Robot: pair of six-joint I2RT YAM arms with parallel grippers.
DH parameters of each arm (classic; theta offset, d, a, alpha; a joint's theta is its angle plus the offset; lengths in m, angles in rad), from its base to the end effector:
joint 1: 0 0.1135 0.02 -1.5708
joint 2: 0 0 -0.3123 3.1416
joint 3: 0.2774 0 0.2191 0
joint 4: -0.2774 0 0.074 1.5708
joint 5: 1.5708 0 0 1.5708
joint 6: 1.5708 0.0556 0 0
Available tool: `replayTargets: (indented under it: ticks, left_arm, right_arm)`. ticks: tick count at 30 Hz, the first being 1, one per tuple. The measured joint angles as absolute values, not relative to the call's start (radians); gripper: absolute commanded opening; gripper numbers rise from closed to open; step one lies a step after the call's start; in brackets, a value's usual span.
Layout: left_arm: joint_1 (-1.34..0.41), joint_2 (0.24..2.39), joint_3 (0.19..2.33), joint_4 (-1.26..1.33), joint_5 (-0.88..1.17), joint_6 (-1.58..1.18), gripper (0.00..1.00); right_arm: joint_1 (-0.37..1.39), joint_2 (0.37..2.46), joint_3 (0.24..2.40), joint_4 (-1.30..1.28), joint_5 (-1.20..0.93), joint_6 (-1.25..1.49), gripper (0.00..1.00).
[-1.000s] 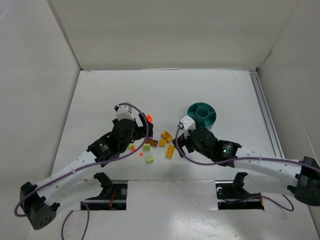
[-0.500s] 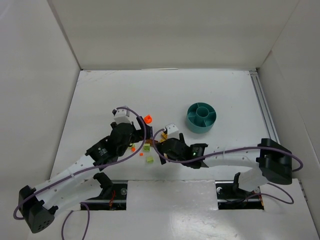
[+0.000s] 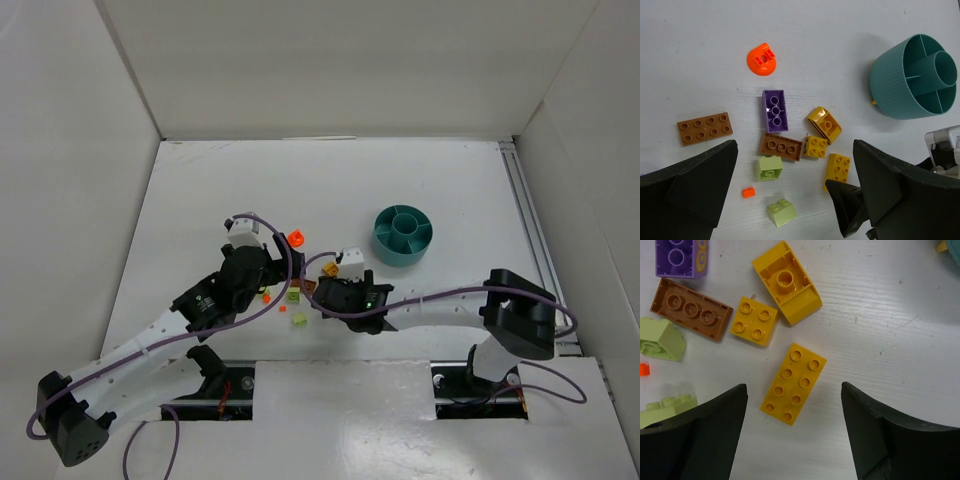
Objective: Sort the legos into containers by color
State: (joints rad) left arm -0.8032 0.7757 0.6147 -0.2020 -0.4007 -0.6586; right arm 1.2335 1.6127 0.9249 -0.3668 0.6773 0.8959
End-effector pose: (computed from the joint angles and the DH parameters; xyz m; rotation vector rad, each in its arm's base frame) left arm 0.1071 -0.0797 0.3132 -0.1303 1.9454 -0.5973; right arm 0.1295 0.2639 0.2361 -0.1763 2.3128 0.1389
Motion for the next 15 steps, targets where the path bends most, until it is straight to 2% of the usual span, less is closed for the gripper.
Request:
replayTargets:
  ticks: [7, 14, 15]
  left_arm:
    - [-0.803, 0.776, 0.615, -0.202, -0.4, -0.659, 0.99]
    - [-0.803, 0.776, 0.615, -0.202, -0.399, -0.659, 0.99]
    - [-0.803, 0.776, 0.615, -0.202, -0.399, -0.659, 0.99]
  right_arm:
    - [1.229, 1.688, 0.966, -0.359, 0.699, 0.917, 0.79]
    - [1.207, 1.725, 0.968, -0.31, 0.681, 0.923, 0.62]
    - [1.2, 1.726, 0.966, -0.303, 0.675, 0.923, 0.56]
